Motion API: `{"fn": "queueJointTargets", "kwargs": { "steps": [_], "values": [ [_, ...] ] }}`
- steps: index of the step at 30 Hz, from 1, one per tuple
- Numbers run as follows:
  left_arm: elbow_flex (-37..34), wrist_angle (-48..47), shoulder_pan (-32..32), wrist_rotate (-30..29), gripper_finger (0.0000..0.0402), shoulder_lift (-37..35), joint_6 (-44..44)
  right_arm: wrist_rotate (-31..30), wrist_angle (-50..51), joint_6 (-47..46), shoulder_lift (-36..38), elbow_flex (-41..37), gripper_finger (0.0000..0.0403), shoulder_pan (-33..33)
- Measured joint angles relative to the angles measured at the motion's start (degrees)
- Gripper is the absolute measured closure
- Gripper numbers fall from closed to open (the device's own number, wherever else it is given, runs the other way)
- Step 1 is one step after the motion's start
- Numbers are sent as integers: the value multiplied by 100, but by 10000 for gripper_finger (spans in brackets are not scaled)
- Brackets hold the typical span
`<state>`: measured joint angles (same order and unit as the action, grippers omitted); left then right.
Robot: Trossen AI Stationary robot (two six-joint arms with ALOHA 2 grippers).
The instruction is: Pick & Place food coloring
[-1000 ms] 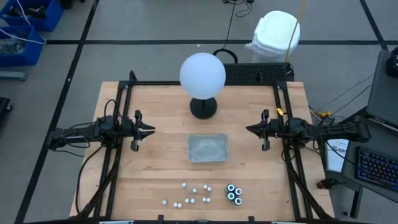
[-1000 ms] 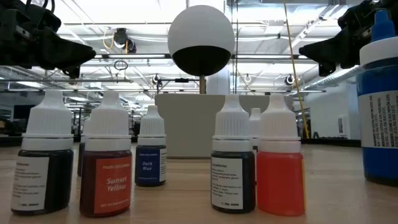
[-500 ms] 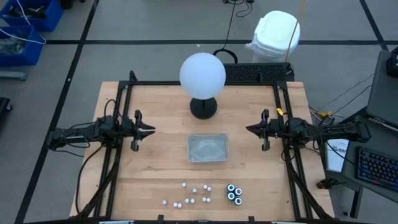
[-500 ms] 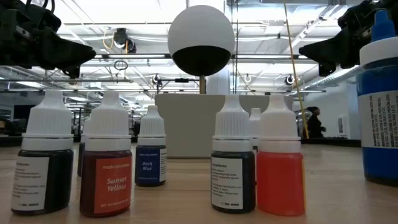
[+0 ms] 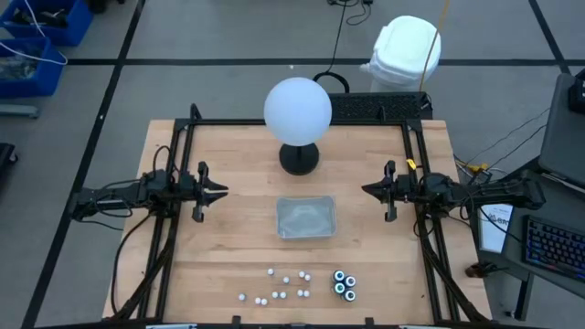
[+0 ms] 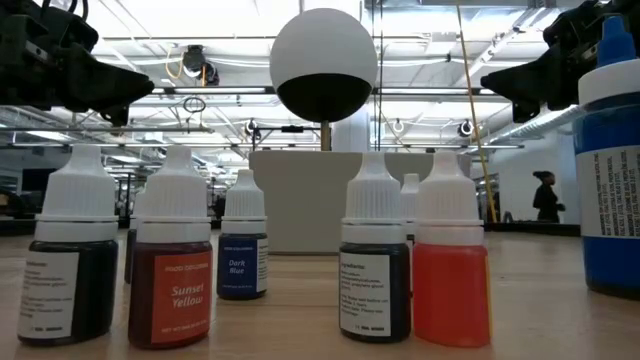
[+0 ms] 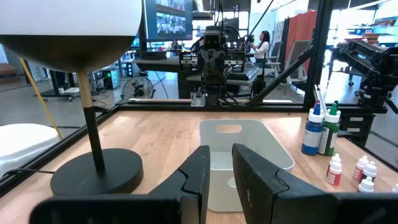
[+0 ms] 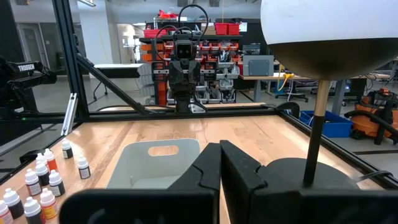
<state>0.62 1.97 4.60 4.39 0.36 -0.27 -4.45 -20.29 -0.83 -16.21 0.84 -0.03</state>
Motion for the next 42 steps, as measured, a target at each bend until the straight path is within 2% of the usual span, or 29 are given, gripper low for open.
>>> {"fn": "queueJointTargets", "kwargs": {
  "steps": [42],
  "values": [
    [0,-2,0,0,325,0,0,2,1,-1,0,0,403,1]
  ]
}}
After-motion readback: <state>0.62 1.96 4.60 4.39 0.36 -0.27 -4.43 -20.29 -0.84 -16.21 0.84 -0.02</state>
